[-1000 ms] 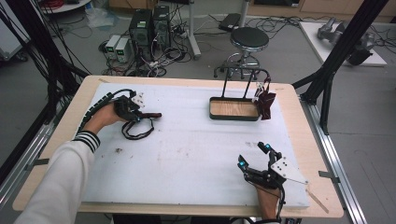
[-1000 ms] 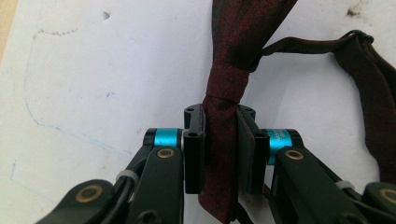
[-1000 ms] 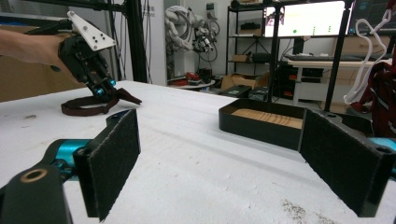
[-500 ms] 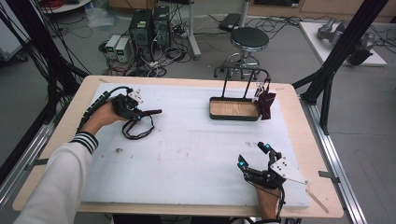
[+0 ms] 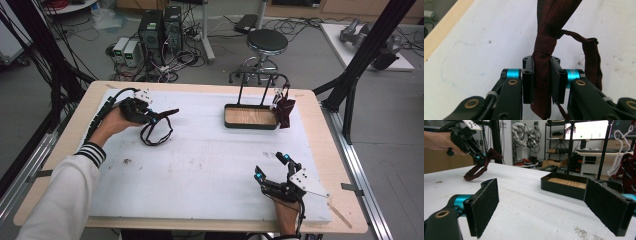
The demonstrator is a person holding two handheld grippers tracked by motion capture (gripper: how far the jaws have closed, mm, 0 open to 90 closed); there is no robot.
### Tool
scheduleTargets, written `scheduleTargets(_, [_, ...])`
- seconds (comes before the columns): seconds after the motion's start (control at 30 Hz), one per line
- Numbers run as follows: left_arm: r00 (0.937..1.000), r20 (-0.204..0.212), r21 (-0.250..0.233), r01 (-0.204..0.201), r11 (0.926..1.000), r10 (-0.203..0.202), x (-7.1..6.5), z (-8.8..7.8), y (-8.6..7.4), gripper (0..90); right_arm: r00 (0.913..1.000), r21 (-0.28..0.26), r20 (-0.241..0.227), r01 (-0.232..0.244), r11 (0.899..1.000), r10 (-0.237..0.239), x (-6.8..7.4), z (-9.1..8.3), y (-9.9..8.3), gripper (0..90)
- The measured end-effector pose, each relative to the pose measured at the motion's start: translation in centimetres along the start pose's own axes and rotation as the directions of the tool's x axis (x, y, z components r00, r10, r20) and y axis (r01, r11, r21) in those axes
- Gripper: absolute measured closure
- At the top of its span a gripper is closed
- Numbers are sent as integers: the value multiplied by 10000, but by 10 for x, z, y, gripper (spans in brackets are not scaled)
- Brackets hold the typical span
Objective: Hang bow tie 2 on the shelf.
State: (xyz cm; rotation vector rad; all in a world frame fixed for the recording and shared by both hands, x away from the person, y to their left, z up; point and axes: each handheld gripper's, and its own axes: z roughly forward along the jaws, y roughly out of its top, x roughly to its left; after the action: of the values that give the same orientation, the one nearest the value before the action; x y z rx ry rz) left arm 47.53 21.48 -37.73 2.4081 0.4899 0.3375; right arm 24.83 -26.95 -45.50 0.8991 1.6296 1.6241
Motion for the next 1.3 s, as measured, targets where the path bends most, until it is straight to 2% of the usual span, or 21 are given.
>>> scheduleTargets(0.1, [10000,8,-299,-26,9995,26,-4,0,6,751,10000,26,-1,-38,10000,38,0,0,0,119])
scheduleTargets(0.17, [10000,-31,-318,3,9995,-4,-6,0,7,752,10000,-9,-7,21,10000,-21,0,0,0,119])
scheduleTargets(0.37, [9996,-54,-891,279,9956,-285,-11,0,16,752,10000,31,-4,-44,10000,44,0,0,0,119])
scheduleTargets(0.43, [9994,-30,-939,328,9950,-332,-12,0,17,752,10000,-11,-7,23,10000,-23,0,0,0,119])
scheduleTargets(0.57, [9977,166,-1417,667,9877,-650,-15,0,28,752,10000,10,-4,-33,10000,33,0,0,0,119])
scheduleTargets(0.73, [9967,250,-1908,807,9783,-773,-19,0,38,752,10000,10,-7,3,10000,-3,0,0,0,119])
scheduleTargets(0.93, [9968,132,-2088,799,9747,-789,-25,2,48,753,10000,46,-39,-51,10000,51,0,0,0,119])
scheduleTargets(1.0, [9953,104,-2379,958,9665,-961,-26,3,54,754,10000,18,-27,-31,10000,31,0,1,0,119])
scheduleTargets(1.03, [9953,104,-2379,958,9665,-961,-26,3,54,754,10000,18,-27,-31,10000,31,0,1,0,119])
scheduleTargets(1.07, [9945,113,-2542,1036,9616,-1042,-27,4,58,755,10000,49,-53,-53,10000,53,0,1,0,119])
scheduleTargets(1.1, [9945,113,-2542,1036,9616,-1042,-27,4,58,756,10000,45,-45,-44,10000,44,0,1,0,120])
scheduleTargets(1.2, [9919,185,-2852,1259,9502,-1258,-29,7,66,756,10000,17,-39,-15,10000,15,-1,1,0,120])
scheduleTargets(1.3, [9924,163,-2958,1215,9475,-1222,-33,10,75,757,10000,35,-45,-47,10000,47,0,1,0,119])
